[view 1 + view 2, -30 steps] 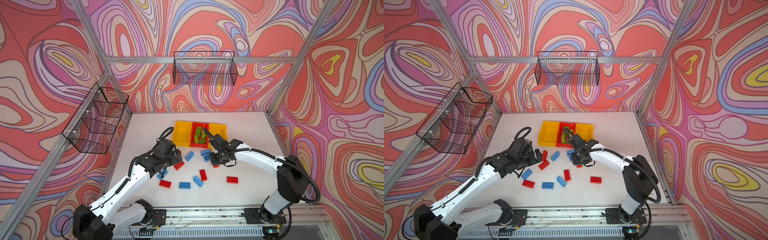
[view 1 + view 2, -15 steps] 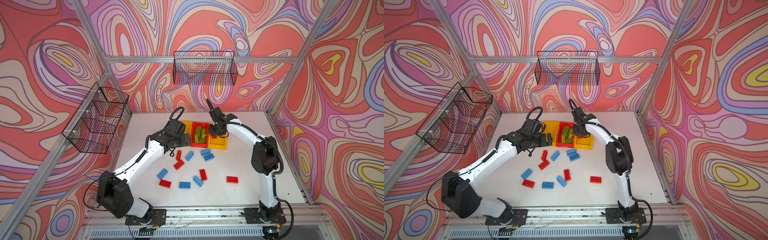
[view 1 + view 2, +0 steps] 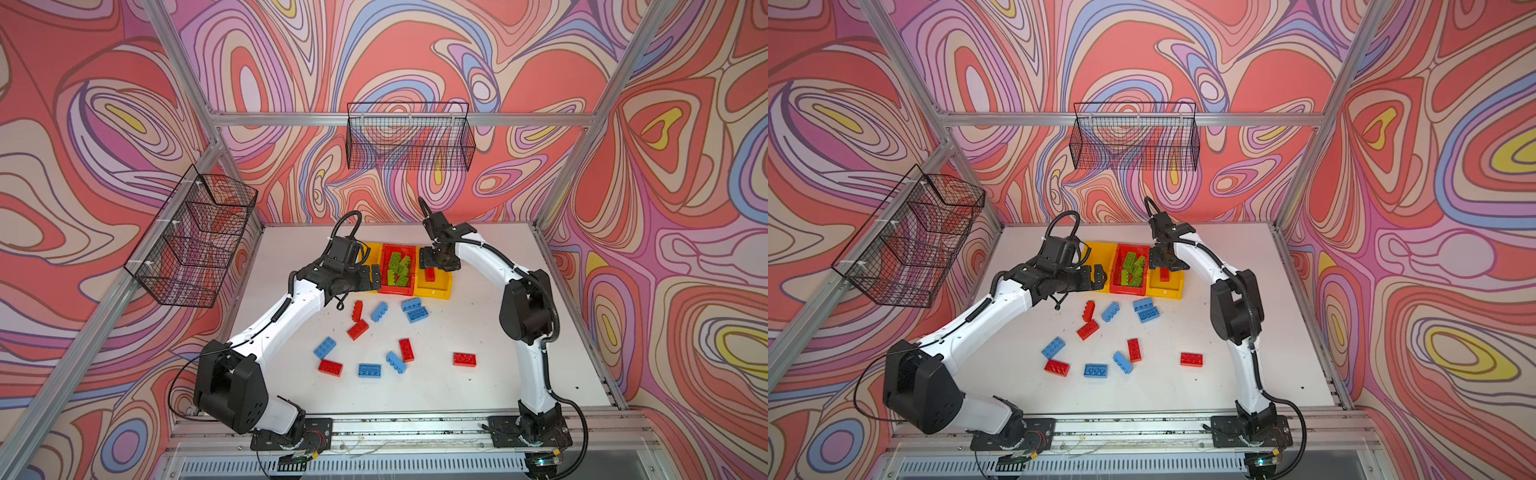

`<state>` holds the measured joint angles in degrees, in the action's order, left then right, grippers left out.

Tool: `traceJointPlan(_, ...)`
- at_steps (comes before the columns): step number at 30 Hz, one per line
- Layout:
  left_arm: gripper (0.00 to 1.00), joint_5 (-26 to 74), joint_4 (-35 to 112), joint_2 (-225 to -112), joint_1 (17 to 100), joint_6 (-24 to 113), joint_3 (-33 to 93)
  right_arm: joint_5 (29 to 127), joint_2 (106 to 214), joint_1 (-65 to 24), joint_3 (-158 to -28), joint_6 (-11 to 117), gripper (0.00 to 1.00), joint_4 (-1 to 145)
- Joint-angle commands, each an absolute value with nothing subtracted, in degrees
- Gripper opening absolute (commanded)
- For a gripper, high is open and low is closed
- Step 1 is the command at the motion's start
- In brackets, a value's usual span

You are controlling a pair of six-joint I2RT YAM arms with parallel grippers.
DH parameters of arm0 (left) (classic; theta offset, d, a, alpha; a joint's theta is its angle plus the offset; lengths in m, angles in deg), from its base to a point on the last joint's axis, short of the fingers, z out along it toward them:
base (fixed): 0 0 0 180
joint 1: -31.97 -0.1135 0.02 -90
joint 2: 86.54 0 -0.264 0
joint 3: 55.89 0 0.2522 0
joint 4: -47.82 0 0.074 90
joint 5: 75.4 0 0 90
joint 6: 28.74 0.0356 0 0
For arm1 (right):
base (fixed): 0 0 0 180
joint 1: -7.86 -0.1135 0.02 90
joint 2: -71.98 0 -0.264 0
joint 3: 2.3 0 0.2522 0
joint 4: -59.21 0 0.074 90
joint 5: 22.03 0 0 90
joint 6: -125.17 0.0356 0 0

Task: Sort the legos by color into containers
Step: 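Move the right gripper to a red 2x3 brick and grasp it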

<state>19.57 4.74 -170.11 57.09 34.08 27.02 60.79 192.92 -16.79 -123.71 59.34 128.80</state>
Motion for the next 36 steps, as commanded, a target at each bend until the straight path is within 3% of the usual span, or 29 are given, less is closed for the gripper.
traceJointPlan(1, 1.0, 23.34, 8.62, -168.16, 56.88, 34.88, 24.5, 59.72, 182.03, -17.68, -112.43, 64.13, 0.87, 129.42)
traceJointPlan(10, 1.0, 31.13, 15.34, -170.15, 56.99, 33.09, 21.56, 59.6, 159.96, -26.09, -80.24, 78.69, 0.91, 127.86)
traceJointPlan(18, 1.0, 32.98, 16.6, -170.64, 60.75, 33.96, 20.37, 63.0, 148.72, -29.76, -65.01, 85.56, 0.93, 124.22)
traceJointPlan(36, 1.0, 27.7, 13.67, -166.09, 63.7, 34.77, 16.97, 67.02, 154.7, -29.88, -59.44, 81.05, 0.87, 117.32)
